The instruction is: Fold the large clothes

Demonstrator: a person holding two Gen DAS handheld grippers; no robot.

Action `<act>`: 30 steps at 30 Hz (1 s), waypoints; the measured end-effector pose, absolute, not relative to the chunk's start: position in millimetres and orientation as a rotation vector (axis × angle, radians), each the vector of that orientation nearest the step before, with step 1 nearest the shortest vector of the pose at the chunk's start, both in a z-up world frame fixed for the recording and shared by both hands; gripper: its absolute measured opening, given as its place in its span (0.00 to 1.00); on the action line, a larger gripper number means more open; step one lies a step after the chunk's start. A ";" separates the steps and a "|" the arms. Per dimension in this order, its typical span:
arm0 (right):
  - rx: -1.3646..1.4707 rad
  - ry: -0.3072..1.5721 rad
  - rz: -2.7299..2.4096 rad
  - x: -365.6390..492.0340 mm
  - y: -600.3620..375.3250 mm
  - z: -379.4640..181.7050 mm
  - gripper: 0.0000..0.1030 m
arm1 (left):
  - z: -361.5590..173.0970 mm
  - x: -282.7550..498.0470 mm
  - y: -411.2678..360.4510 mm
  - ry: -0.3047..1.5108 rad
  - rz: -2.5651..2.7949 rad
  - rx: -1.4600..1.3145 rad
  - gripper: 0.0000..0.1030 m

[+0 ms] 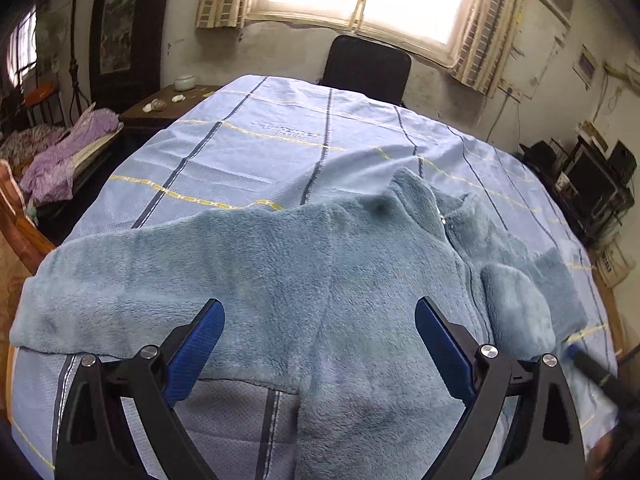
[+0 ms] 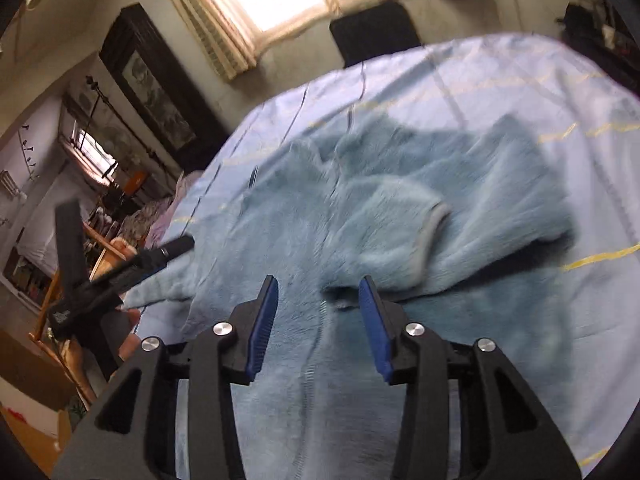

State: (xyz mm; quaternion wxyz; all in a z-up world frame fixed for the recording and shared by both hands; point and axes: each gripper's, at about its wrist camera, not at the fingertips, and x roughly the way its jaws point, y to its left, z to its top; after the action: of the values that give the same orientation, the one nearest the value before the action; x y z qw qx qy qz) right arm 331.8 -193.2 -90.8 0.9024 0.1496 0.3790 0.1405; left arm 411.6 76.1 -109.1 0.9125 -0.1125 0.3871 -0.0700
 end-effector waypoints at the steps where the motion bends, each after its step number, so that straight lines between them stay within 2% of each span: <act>1: 0.302 0.732 0.254 324.7 -205.4 -81.6 0.41 | -109.5 410.3 71.1 0.794 -0.154 -0.213 0.93; 3: 0.298 0.656 0.181 318.2 -229.7 -69.6 0.39 | -108.0 403.0 52.2 0.777 -0.192 -0.147 0.93; 5: 0.310 0.615 0.118 318.2 -252.5 -64.3 0.18 | -107.4 394.7 33.4 0.761 -0.221 -0.066 0.93; 7: 0.339 0.609 0.073 321.8 -274.2 -66.4 0.09 | -106.1 381.5 10.7 0.728 -0.263 0.016 0.93; 18: 0.475 0.670 0.126 355.0 -311.8 -106.7 0.07 | -129.6 371.0 -115.9 0.737 -0.310 0.365 0.94; 23: 0.479 0.674 0.134 358.7 -313.4 -106.3 0.07 | -128.1 382.9 -138.9 0.734 -0.315 0.376 0.94; 30: 0.589 0.778 0.168 371.4 -318.3 -131.0 0.07 | -122.6 402.8 -141.1 0.730 -0.317 0.341 0.93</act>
State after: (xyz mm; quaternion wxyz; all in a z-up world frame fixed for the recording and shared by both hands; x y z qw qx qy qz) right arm 371.4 -318.3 -131.0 0.8801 0.2825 0.3731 0.0806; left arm 402.8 -141.1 -122.6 0.9078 0.1651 0.3535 -0.1536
